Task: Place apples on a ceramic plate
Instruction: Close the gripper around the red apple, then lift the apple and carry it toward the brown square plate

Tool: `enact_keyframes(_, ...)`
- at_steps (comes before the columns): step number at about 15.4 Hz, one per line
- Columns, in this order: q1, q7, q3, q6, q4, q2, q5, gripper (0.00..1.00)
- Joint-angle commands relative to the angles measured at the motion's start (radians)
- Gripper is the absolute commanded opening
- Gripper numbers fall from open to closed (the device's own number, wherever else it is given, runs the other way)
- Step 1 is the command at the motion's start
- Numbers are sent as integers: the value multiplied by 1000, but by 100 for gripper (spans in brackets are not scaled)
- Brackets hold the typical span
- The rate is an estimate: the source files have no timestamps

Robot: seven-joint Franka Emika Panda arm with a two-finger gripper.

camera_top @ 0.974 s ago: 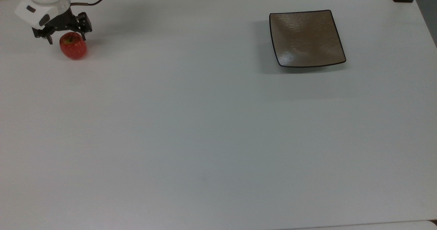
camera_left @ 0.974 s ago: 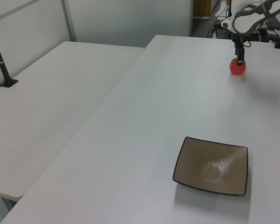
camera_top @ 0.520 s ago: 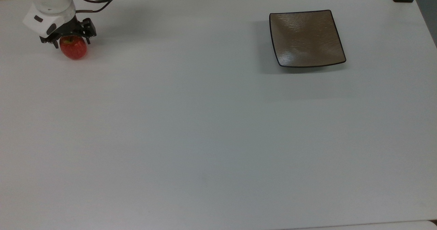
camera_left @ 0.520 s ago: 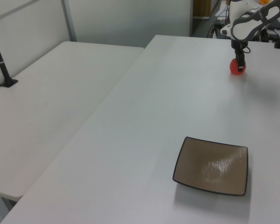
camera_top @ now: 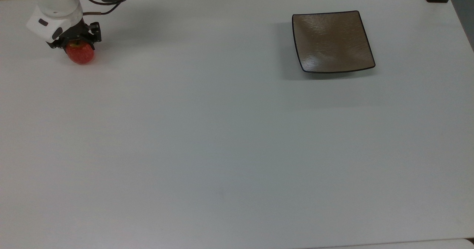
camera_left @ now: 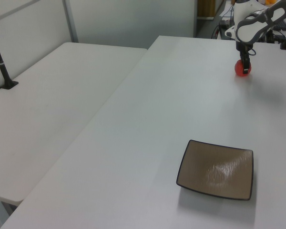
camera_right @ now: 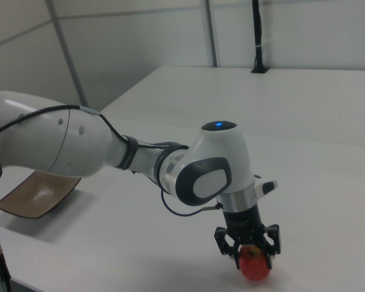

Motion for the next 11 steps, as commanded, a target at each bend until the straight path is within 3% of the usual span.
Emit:
enact_keyframes(1,3,-7,2,9,-16,-19,-19,15)
enact_keyframes(5,18,0,21,-99,-7,-117,-5,15)
enact_keyframes(11,21,46,137,-355,59,-306,4,19)
